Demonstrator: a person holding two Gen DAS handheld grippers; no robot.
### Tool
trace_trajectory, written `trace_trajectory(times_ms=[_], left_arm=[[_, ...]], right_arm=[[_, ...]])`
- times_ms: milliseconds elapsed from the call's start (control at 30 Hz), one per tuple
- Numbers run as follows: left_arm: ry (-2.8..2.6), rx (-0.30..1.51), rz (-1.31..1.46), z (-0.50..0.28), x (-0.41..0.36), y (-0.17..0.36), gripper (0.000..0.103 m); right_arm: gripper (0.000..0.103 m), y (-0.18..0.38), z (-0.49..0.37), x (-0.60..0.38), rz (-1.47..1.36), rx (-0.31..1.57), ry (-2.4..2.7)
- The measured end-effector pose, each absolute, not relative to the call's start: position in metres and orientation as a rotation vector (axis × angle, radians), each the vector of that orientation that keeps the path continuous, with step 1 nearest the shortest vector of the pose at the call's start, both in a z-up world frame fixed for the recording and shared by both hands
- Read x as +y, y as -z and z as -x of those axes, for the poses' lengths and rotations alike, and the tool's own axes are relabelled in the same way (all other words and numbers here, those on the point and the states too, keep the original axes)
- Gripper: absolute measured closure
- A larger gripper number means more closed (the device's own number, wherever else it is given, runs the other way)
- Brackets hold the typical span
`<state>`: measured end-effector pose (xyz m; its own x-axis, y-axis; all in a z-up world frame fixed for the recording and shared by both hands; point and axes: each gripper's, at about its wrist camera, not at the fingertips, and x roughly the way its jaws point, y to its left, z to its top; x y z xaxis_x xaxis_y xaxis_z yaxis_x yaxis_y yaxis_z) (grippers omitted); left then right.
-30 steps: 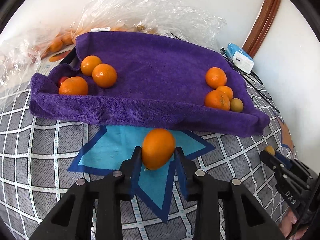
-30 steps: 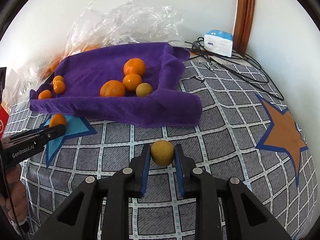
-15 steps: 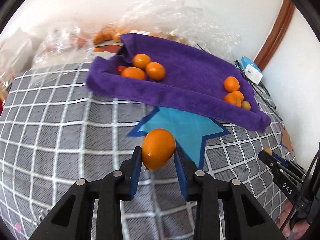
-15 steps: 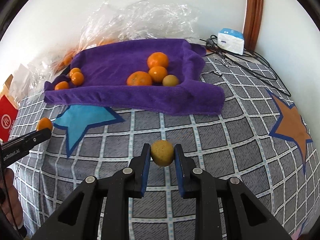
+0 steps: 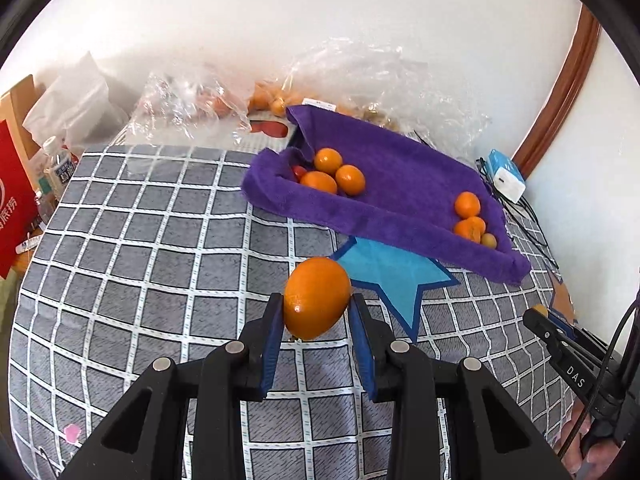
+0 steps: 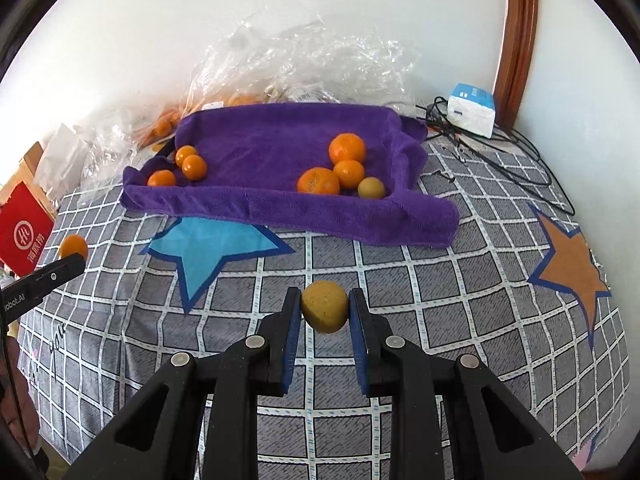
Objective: Organize fruits
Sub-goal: 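Lift both fruits and carry them onto the purple towel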
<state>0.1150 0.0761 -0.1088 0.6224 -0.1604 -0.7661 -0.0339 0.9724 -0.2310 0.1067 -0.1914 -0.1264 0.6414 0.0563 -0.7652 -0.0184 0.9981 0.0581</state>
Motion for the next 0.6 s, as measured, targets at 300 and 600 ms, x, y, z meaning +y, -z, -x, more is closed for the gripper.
trace_trajectory(times_ms=[300,600], left_arm=[[0.067,0.845,0.241,-0.118,0.086,0.081,0.072],[0.076,0.814,0.233,-0.133,0.082,0.062,0.072]], right_arm=[[0.079,0.097,-0.108,-0.187,-0.039,0.817,-0.052],[0.079,0.079,-0.117,-0.192,-0.033,0.79,-0.054]])
